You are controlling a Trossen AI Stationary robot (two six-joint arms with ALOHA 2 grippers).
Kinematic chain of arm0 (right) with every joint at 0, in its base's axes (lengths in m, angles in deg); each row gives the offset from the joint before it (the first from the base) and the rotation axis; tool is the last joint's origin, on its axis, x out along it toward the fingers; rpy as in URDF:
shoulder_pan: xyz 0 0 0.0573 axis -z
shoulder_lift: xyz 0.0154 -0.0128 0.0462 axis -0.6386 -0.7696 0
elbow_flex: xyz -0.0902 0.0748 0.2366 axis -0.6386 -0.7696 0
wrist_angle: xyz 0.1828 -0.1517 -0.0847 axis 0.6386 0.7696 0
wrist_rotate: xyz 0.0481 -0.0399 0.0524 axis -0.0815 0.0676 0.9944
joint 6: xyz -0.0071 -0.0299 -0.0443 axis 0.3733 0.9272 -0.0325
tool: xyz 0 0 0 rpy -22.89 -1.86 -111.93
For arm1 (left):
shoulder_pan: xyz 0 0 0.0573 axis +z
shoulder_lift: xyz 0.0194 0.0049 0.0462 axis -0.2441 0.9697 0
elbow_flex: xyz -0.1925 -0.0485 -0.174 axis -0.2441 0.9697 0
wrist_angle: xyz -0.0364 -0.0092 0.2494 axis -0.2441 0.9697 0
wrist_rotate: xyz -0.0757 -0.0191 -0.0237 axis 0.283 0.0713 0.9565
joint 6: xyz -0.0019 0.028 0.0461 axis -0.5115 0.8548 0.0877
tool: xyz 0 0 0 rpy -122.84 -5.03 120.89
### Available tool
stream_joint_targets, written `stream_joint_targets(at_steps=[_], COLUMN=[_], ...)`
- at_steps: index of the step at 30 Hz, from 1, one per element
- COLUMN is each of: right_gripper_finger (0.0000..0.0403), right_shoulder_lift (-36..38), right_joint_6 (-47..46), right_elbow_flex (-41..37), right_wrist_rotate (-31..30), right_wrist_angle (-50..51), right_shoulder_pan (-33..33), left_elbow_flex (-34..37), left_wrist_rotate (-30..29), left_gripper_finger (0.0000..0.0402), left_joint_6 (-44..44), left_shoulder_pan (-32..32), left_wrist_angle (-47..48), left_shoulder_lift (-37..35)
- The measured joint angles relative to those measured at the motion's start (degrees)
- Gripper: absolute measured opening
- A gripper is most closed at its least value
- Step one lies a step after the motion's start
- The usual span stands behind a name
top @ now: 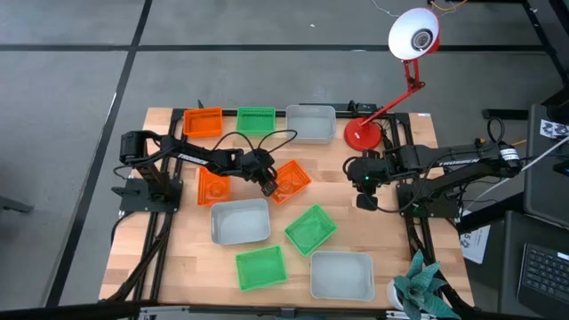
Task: Stack baskets by color
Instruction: Move the orange bin to the top left of the table, then stack the bottom gray bin on top of the top gray bin
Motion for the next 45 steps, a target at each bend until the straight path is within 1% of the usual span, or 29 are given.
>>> stream_joint_targets(at_steps=[5, 9, 12, 15, 18, 20, 27, 32, 38, 42, 43, 45], right_gripper_finger=[0.0091, 0.0091, 0.0091, 0.0091, 0.0091, 0.0091, 0.0091, 0.0091, 0.0091, 0.0091, 0.0091, 0.0091], right_shoulder_lift=[0.0, 0.02, 0.0, 0.0, 0.0, 0.0, 0.0, 0.0, 0.0, -0.16, -0.35, -0.91], right_joint_6=[0.15, 0.19, 0.2, 0.17, 0.18, 0.2, 0.2, 0.2, 0.2, 1.32, 1.51, 1.6], right_elbow_flex=[0.0, 0.0, 0.0, 0.0, 0.0, 0.0, 0.0, 0.0, 0.0, 0.0, 0.0, 0.0], right_wrist_rotate=[0.0, 0.01, 0.0, 0.02, 0.01, 0.0, 0.0, 0.0, 0.01, 0.38, 2.02, 8.57], right_wrist_angle=[0.0, 0.0, 0.0, 0.0, 0.0, 0.0, 0.0, 0.0, -0.03, -1.74, -2.96, -5.09], right_shoulder_pan=[0.0, -0.01, -0.02, -0.02, -0.02, -0.02, -0.02, -0.02, -0.02, -0.02, 0.0, 0.01], left_elbow_flex=[0.0, 0.0, 0.0, 0.0, -0.02, -0.2, -0.11, 0.06, 0.04, 0.04, 0.04, 0.0], left_wrist_rotate=[0.0, -0.22, -2.16, -3.45, -3.68, -4.83, -6.86, -7.72, -7.69, -7.38, -7.22, -7.08], left_gripper_finger=[0.008, 0.008, 0.008, 0.008, 0.008, 0.008, 0.008, 0.008, 0.008, 0.008, 0.008, 0.008], left_joint_6=[0.03, 0.35, 3.74, 4.35, 3.54, 2.52, 4.5, 6.56, 5.77, 2.28, 1.45, 0.52], left_shoulder_pan=[0.03, 1.29, 2.87, 4.92, 6.64, 7.55, 9.53, 9.92, 9.84, 8.33, 7.59, 5.75], left_wrist_angle=[-0.05, -0.5, 0.25, 4.51, 10.85, 13.78, 18.64, 24.97, 34.34, 34.74, 34.11, 32.85], left_shoulder_lift=[0.0, 0.0, 0.0, 0.0, -0.04, -0.17, -2.16, -7.85, -16.45, -22.21, -23.66, -26.07])
